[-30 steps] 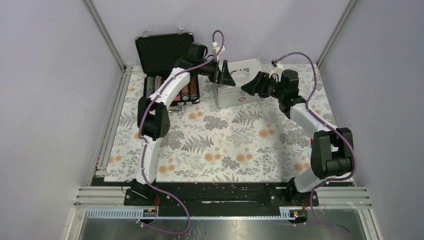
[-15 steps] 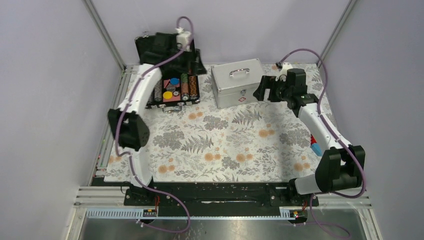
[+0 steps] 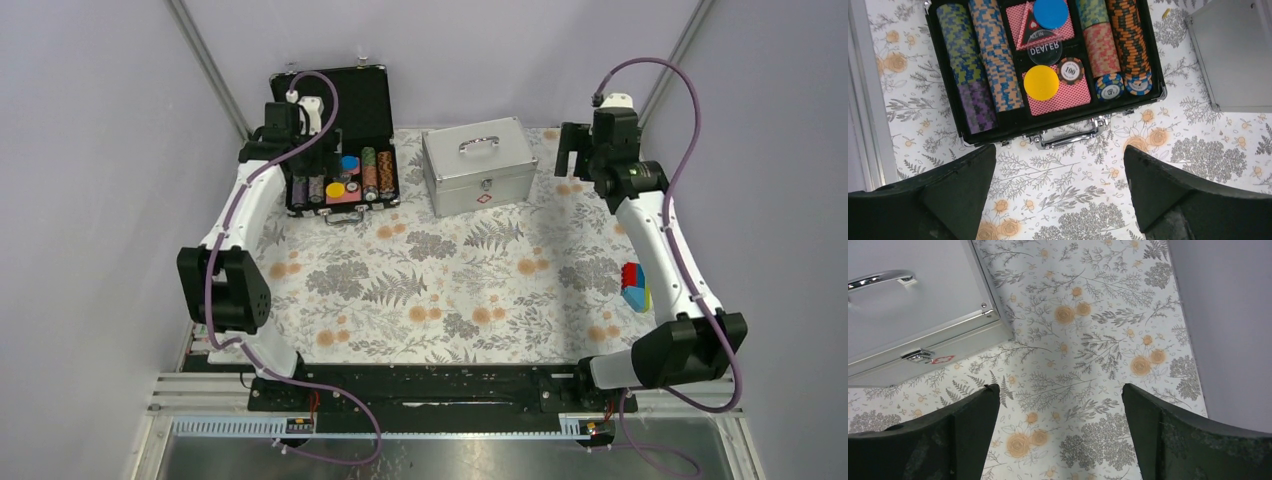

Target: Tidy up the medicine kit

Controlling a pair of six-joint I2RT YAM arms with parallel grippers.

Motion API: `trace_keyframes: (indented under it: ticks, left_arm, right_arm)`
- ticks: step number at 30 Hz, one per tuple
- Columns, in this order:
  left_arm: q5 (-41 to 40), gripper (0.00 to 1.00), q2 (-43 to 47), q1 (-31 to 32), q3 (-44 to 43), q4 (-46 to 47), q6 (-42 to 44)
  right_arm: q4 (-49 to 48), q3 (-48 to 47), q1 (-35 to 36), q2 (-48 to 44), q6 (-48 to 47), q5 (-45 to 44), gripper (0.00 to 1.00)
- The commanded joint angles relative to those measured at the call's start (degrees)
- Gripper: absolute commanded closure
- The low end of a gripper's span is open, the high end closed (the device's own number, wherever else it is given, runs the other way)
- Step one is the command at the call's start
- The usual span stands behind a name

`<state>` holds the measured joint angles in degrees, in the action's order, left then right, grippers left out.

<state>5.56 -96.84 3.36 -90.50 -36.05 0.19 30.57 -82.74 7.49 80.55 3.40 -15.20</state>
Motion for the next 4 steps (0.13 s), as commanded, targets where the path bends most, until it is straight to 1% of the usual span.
trace_keyframes:
  ticks: [1,4]
  left_arm:
    - [-3.1,0.01,3.1,0.0,-0.7,5.6,0.0]
    - [-2.5,0.01,3.8,0.0,-0.3,5.4,-0.8]
  right_arm:
    - [3.1,-2.5,0.0,-4.0,0.5,-2.1,0.01]
    - [2.8,-2.6,0.1,-4.0,2.6,-1.3,0.01]
